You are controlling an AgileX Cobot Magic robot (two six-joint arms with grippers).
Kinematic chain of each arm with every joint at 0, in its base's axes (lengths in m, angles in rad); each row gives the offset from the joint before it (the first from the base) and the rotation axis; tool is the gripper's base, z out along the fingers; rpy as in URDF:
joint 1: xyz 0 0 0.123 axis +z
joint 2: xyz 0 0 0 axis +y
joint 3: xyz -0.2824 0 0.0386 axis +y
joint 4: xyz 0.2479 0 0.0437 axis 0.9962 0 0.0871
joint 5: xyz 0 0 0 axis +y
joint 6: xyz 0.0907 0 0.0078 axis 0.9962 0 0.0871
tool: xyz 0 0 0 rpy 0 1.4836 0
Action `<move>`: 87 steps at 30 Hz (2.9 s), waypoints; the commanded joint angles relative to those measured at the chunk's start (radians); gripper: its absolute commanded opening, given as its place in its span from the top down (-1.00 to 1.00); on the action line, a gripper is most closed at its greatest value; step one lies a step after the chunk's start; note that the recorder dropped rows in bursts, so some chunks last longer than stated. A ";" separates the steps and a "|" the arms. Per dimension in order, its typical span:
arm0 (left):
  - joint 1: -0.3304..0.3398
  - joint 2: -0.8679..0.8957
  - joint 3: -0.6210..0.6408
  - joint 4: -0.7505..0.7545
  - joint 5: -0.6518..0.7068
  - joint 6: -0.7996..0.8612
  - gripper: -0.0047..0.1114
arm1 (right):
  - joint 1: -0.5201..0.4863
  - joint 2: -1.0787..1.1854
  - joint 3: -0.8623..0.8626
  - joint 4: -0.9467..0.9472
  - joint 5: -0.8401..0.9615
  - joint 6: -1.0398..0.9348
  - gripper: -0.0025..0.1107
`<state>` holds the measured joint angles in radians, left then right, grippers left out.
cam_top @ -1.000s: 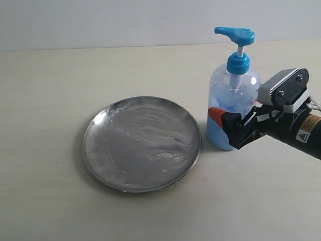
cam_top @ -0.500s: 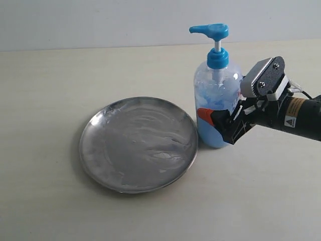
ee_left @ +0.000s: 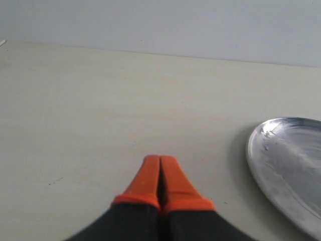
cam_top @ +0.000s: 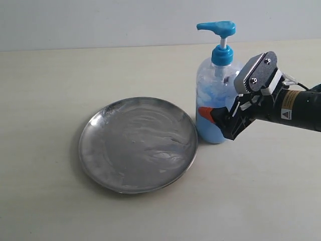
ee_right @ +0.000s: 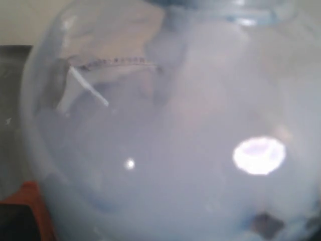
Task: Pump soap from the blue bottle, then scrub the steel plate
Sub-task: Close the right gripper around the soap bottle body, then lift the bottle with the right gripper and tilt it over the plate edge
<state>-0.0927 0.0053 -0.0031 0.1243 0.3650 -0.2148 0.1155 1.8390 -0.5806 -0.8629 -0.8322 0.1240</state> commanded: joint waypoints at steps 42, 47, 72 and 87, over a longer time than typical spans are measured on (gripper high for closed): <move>0.003 -0.005 0.003 0.004 -0.010 0.003 0.92 | 0.001 0.010 0.083 0.307 -0.032 0.201 -0.88; 0.003 -0.005 0.003 0.004 -0.010 0.003 0.92 | 0.001 0.006 0.183 0.400 -0.171 0.139 -0.88; 0.003 -0.005 0.003 0.004 -0.010 0.003 0.92 | 0.630 -0.147 0.145 1.593 -0.048 -0.422 -0.88; 0.001 -0.005 0.003 0.004 -0.010 0.003 0.92 | 0.652 0.076 -0.023 1.826 -0.245 -0.480 -0.88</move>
<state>-0.0927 0.0053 -0.0031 0.1243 0.3650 -0.2148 0.7644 1.8837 -0.5805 0.9564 -1.0000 -0.3670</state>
